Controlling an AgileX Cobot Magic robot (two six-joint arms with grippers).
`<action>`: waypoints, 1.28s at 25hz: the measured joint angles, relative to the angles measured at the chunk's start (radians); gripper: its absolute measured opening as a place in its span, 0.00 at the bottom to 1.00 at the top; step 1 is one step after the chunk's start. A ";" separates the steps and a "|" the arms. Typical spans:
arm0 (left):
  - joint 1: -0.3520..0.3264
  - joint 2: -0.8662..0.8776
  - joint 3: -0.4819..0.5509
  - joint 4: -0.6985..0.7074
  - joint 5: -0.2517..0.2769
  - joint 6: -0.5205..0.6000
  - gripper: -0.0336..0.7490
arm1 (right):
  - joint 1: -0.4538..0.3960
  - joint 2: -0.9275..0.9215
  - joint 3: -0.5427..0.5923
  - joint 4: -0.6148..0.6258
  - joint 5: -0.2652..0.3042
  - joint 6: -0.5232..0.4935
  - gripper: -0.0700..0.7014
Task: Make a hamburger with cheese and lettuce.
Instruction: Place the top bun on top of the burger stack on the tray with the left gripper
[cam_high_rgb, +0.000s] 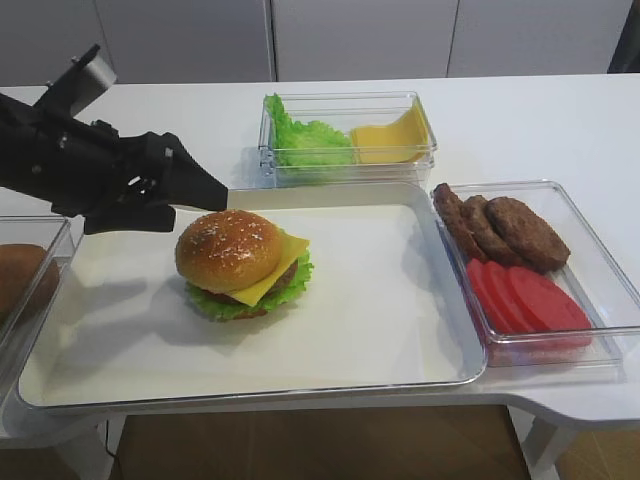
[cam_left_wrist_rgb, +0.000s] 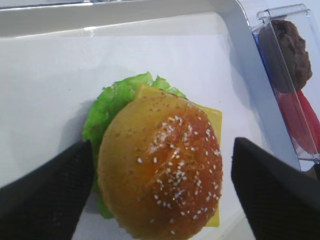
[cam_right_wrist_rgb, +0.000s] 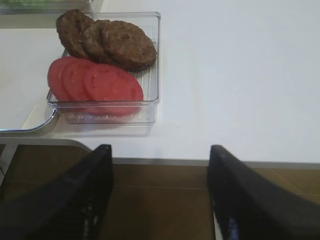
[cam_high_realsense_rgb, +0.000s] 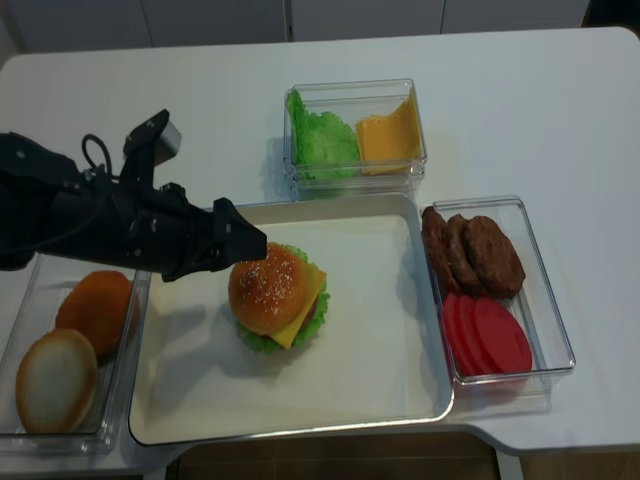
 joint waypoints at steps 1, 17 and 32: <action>0.000 0.000 0.000 0.000 0.000 0.000 0.86 | 0.000 0.000 0.000 0.000 0.000 0.000 0.67; -0.031 0.018 0.000 -0.009 -0.024 0.000 0.86 | 0.000 0.000 0.000 0.000 0.000 0.000 0.67; -0.040 0.050 0.000 -0.015 0.021 -0.002 0.86 | 0.000 0.000 0.000 0.000 0.000 0.000 0.67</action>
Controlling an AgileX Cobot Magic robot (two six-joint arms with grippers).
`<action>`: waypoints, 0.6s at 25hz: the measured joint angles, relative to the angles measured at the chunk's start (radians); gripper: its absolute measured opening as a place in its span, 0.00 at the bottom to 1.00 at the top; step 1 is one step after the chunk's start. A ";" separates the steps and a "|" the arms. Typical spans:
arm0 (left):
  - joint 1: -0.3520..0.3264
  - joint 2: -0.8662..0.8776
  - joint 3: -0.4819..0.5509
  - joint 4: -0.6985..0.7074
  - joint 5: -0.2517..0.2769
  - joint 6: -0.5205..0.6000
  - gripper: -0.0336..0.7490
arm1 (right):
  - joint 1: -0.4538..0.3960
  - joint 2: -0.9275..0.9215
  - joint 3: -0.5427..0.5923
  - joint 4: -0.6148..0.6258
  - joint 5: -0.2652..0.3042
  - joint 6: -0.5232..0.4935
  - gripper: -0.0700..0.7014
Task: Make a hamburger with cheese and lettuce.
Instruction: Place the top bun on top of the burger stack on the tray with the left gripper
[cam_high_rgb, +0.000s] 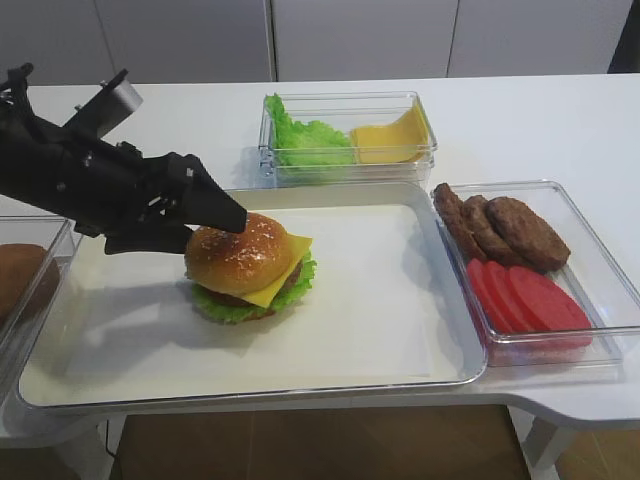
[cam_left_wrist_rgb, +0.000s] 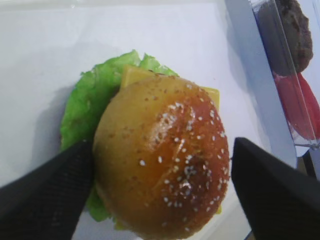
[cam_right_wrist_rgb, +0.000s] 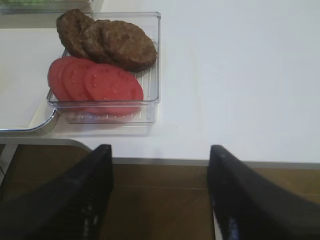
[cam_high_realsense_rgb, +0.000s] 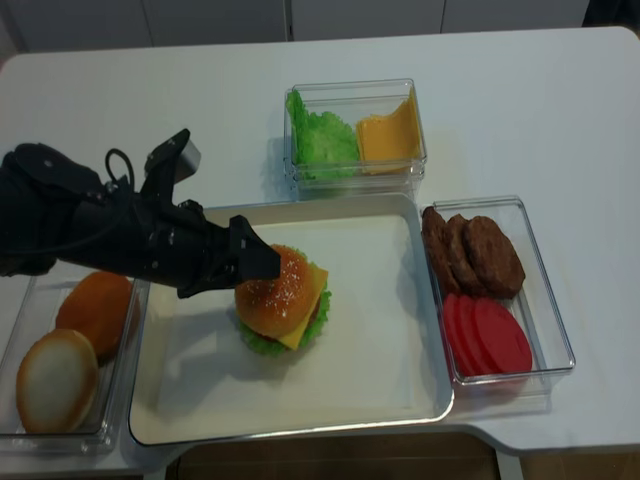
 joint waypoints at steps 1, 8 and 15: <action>0.000 0.000 0.000 0.000 0.004 0.000 0.86 | 0.000 0.000 0.000 0.000 0.000 0.000 0.67; 0.000 0.000 0.000 0.000 0.015 0.000 0.86 | 0.000 0.000 0.000 0.000 0.000 0.000 0.67; 0.000 0.000 0.000 0.000 0.002 0.012 0.86 | 0.000 0.000 0.000 0.000 0.000 0.000 0.67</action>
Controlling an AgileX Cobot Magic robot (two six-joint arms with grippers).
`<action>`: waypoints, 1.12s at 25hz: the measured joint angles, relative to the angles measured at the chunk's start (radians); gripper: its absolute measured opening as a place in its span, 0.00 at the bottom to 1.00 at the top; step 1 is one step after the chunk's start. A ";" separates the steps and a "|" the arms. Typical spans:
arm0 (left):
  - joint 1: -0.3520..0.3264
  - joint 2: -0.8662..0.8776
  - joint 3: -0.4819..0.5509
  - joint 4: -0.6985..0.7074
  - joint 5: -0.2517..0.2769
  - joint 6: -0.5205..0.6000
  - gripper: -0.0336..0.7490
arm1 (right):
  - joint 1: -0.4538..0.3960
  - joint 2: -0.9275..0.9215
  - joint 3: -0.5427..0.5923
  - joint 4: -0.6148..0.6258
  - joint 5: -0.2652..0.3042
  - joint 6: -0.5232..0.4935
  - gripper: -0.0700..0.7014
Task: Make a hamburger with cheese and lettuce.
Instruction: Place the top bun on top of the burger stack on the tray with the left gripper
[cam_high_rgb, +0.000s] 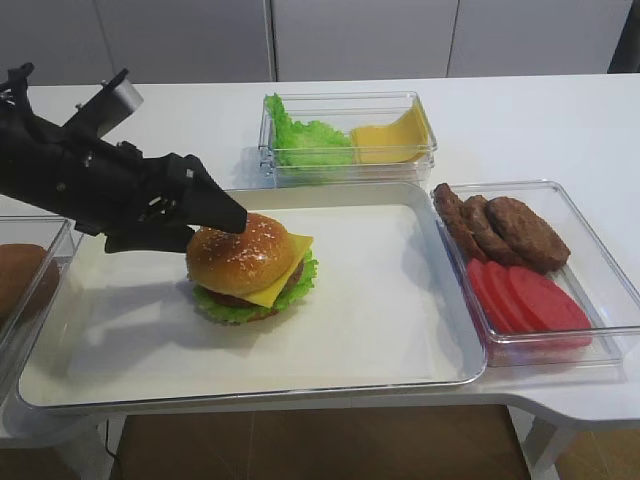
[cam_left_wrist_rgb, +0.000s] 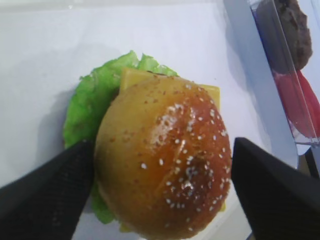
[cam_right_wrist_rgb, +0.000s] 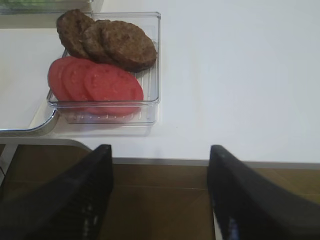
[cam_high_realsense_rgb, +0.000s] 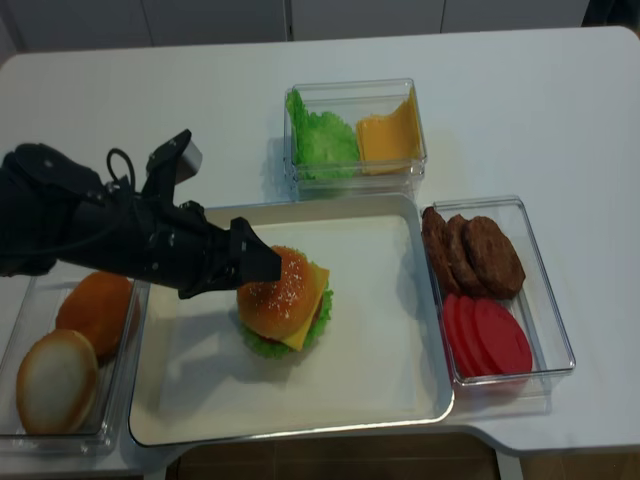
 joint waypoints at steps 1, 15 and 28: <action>0.000 0.000 0.000 0.000 -0.002 0.002 0.86 | 0.000 0.000 0.000 0.000 0.000 0.000 0.67; 0.000 -0.002 0.000 -0.009 -0.008 0.017 0.86 | 0.000 0.000 0.000 0.000 0.000 0.000 0.67; 0.031 -0.002 0.000 -0.040 0.049 0.035 0.86 | 0.000 0.000 0.000 0.000 0.000 0.000 0.67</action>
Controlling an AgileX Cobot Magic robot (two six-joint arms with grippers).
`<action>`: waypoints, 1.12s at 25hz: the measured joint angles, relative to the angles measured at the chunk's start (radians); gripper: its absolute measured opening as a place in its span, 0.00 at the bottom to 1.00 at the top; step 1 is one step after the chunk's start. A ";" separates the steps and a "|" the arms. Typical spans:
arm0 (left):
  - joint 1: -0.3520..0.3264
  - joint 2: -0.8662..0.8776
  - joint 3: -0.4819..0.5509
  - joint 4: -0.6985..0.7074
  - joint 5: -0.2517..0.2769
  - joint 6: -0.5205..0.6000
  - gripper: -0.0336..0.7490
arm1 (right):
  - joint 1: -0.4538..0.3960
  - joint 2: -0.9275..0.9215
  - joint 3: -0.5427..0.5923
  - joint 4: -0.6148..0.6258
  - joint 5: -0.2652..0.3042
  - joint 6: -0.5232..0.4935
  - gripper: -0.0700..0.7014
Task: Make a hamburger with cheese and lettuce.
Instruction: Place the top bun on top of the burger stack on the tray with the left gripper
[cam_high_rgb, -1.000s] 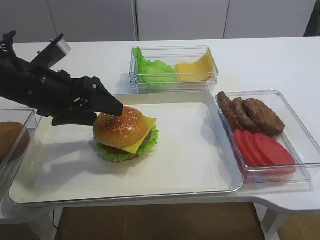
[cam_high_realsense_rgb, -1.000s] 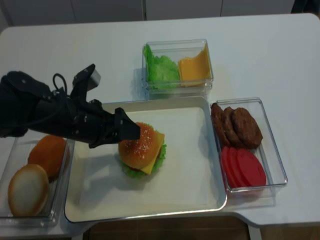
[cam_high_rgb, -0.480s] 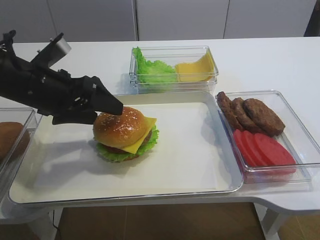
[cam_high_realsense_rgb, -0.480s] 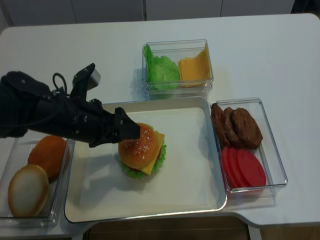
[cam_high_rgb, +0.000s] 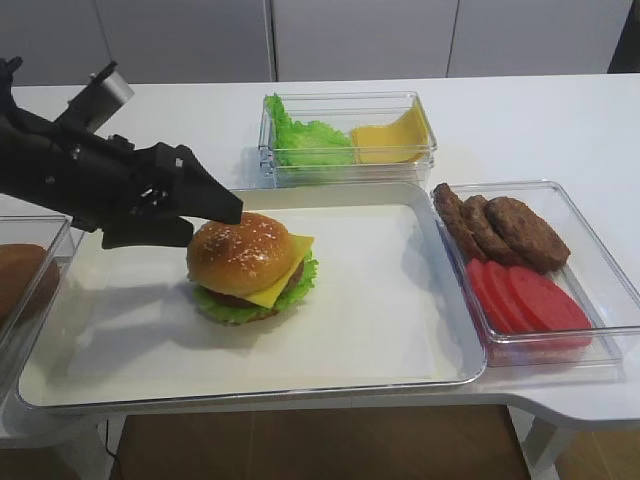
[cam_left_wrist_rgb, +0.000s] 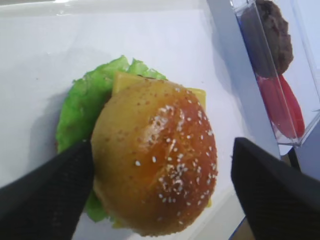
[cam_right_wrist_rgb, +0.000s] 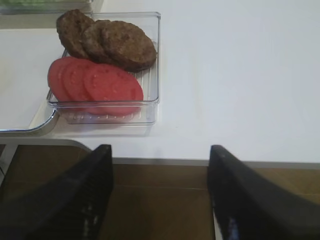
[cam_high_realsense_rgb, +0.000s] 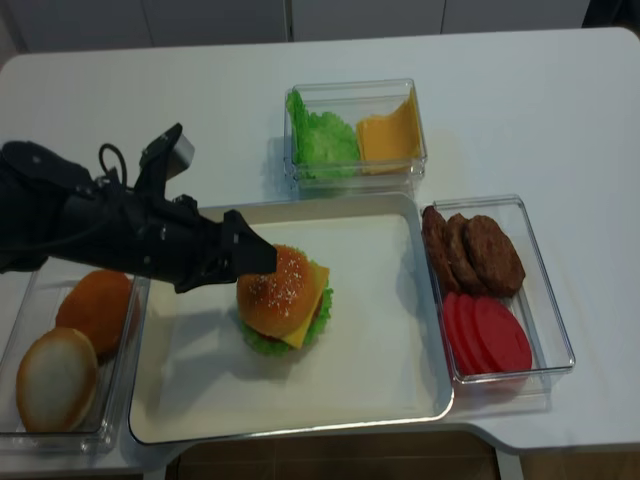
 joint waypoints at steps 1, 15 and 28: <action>0.000 0.000 0.000 -0.005 0.002 0.000 0.86 | 0.000 0.000 0.000 0.000 0.000 0.000 0.67; 0.000 -0.002 0.000 -0.009 0.040 0.000 0.85 | 0.000 0.000 0.000 0.000 0.000 0.000 0.67; 0.000 -0.128 -0.041 0.188 -0.105 -0.122 0.84 | 0.000 0.000 0.000 0.000 0.000 0.000 0.67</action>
